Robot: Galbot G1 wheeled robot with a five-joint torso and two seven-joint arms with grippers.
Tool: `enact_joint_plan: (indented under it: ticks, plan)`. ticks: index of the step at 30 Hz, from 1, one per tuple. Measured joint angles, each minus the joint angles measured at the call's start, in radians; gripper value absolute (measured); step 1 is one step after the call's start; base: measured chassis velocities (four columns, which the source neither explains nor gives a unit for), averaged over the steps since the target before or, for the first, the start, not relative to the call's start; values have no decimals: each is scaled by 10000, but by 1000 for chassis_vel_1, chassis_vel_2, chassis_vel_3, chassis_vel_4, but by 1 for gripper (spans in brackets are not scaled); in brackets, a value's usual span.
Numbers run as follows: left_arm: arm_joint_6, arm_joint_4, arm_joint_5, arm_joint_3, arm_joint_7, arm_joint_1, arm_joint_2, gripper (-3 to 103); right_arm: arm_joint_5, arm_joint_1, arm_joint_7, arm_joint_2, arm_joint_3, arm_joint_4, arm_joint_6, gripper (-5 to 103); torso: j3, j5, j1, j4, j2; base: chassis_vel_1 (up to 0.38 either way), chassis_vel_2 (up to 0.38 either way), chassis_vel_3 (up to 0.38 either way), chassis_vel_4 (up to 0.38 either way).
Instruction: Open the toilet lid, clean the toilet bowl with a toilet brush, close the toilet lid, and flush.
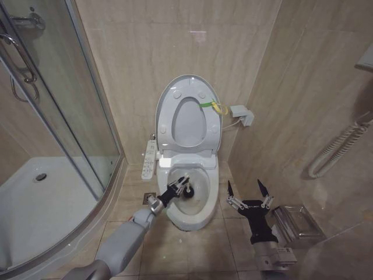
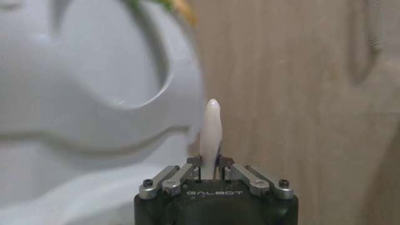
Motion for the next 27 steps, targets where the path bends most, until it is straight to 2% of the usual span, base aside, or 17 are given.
enact_joint_plan:
  ticks: [12, 17, 23, 27]
  plan:
    - [72, -1301, 525, 1030, -215, -8, -131, 18, 0, 0, 0, 0, 0, 0, 0, 100, 0, 0, 0, 4, 0, 0, 0, 0, 0]
    - [46, -992, 524, 1081, -188, -35, -200, 18, 0, 0, 0, 0, 0, 0, 0, 100, -1, -2, 0, 2, 0, 0, 0, 0, 0]
    - [-254, 213, 583, 990, 168, -231, -233, 18, 0, -1, 0, 0, 0, 0, 0, 100, -1, -1, 0, 5, 0, 0, 0, 0, 0]
    - [-289, -55, 504, 982, 198, -179, -131, 18, 0, 0, 0, 0, 0, 0, 0, 100, 0, -1, 0, 5, 0, 0, 0, 0, 0]
